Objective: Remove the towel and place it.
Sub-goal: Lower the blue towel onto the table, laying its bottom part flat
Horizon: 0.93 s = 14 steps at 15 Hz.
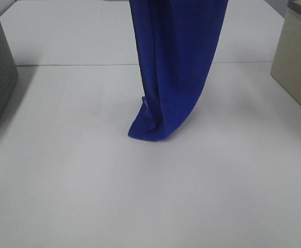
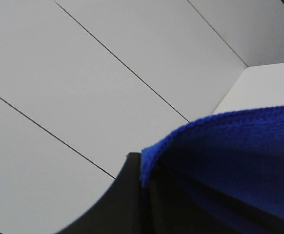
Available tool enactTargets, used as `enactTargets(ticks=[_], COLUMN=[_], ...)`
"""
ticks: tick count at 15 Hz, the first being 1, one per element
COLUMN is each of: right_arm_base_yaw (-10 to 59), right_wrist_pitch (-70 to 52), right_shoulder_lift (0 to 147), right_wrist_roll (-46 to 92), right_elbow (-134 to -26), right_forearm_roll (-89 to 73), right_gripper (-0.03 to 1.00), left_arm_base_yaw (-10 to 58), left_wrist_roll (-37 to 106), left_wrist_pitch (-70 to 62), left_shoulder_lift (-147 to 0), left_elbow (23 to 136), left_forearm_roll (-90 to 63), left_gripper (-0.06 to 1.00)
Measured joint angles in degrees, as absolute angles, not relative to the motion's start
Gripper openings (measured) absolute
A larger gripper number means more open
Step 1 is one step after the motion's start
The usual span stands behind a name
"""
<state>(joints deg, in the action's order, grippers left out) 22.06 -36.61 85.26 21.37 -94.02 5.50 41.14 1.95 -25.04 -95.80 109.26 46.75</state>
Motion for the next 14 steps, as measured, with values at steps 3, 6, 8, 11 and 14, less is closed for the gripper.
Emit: enactTargets(ticks=[3, 6, 8, 11, 14], right_arm_base_yaw=[22.1, 22.1, 22.1, 22.1, 22.1], right_wrist_pitch=[-29.2, -23.7, -17.5, -10.0, -9.0], right_shoulder_lift=[85.3, 85.3, 85.3, 86.3, 89.8], right_wrist_roll=[19.4, 15.4, 13.6, 12.4, 12.4], right_elbow=[-94.0, -94.0, -94.0, -97.7, -99.8], right_forearm_roll=[10.8, 17.9, 21.4, 22.7, 22.9], right_gripper=[0.02, 0.02, 0.02, 0.02, 0.02], left_arm_base_yaw=[38.8, 35.2, 34.1, 31.9, 28.4], left_wrist_roll=[0.8, -2.6, -2.8, -3.0, -4.2], left_wrist_pitch=[-19.0, -16.5, -14.5, -10.5, -6.0], left_shoulder_lift=[-96.8, -97.1, -97.1, -97.5, -99.1], left_elbow=[109.3, 109.3, 109.3, 109.3, 109.3], left_forearm_roll=[51.2, 52.0, 52.1, 53.2, 53.2], left_gripper=[0.0, 0.0, 0.0, 0.0, 0.0])
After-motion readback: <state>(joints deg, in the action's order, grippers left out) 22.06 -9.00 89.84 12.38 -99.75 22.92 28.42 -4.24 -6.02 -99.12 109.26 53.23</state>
